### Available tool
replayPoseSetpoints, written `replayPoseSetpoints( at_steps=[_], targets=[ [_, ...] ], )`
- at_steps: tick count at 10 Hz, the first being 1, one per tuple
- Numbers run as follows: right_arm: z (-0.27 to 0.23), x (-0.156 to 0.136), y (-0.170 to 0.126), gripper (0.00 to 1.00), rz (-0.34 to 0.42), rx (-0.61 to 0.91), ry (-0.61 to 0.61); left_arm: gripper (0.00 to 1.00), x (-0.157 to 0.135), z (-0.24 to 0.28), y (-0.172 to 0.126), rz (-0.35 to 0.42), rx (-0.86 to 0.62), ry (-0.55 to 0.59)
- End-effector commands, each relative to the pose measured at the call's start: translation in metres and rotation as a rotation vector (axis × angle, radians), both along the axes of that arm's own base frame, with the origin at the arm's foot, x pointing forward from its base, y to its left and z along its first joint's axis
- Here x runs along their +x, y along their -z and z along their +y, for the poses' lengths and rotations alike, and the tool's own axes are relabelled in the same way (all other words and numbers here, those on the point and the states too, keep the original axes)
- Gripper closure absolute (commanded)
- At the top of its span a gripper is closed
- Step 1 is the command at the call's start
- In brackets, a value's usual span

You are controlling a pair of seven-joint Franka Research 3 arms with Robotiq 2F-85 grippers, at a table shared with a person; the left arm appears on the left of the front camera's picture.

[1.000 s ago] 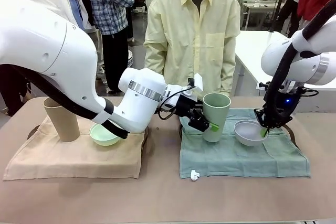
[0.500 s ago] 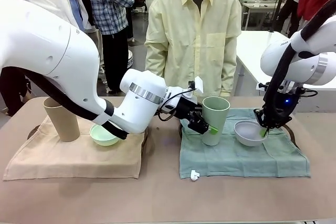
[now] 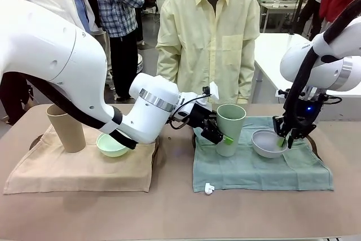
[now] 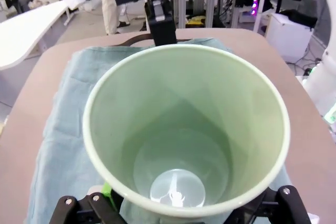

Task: Set up a tray with a mat and arrange the tableware.
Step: Place the Picnic Bowl and Reusable plastic cup back onto the Handle tray in front of the human's position.

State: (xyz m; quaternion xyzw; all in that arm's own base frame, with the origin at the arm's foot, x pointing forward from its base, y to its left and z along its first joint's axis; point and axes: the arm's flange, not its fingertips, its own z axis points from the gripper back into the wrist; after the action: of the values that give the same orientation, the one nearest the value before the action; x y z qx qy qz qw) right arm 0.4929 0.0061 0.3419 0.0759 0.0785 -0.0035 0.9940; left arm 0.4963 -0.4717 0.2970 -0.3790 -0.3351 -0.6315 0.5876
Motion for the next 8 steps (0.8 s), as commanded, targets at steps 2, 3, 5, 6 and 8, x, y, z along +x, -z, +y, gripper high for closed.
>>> replayPoseSetpoints(
  at_steps=[2, 3, 5, 6, 8],
  targets=[
    [-0.012, -0.020, -0.029, 0.53, 0.008, -0.071, -0.019, 0.00, -0.003, 0.018, -0.008, 0.074, 0.134, -0.017],
    [-0.018, -0.029, -0.041, 0.00, 0.000, -0.075, -0.017, 0.00, -0.009, 0.027, -0.015, 0.089, 0.177, -0.020],
    [-0.028, -0.037, -0.051, 0.00, -0.021, -0.074, -0.009, 0.00, -0.019, 0.040, -0.032, 0.109, 0.288, -0.027],
    [-0.029, -0.043, -0.056, 0.00, -0.017, -0.086, -0.008, 0.00, -0.026, 0.051, -0.051, 0.103, 0.404, -0.049],
    [-0.032, -0.052, -0.074, 0.00, -0.032, -0.095, -0.019, 0.00, -0.039, 0.074, -0.096, 0.071, 0.659, -0.125]
  ],
)
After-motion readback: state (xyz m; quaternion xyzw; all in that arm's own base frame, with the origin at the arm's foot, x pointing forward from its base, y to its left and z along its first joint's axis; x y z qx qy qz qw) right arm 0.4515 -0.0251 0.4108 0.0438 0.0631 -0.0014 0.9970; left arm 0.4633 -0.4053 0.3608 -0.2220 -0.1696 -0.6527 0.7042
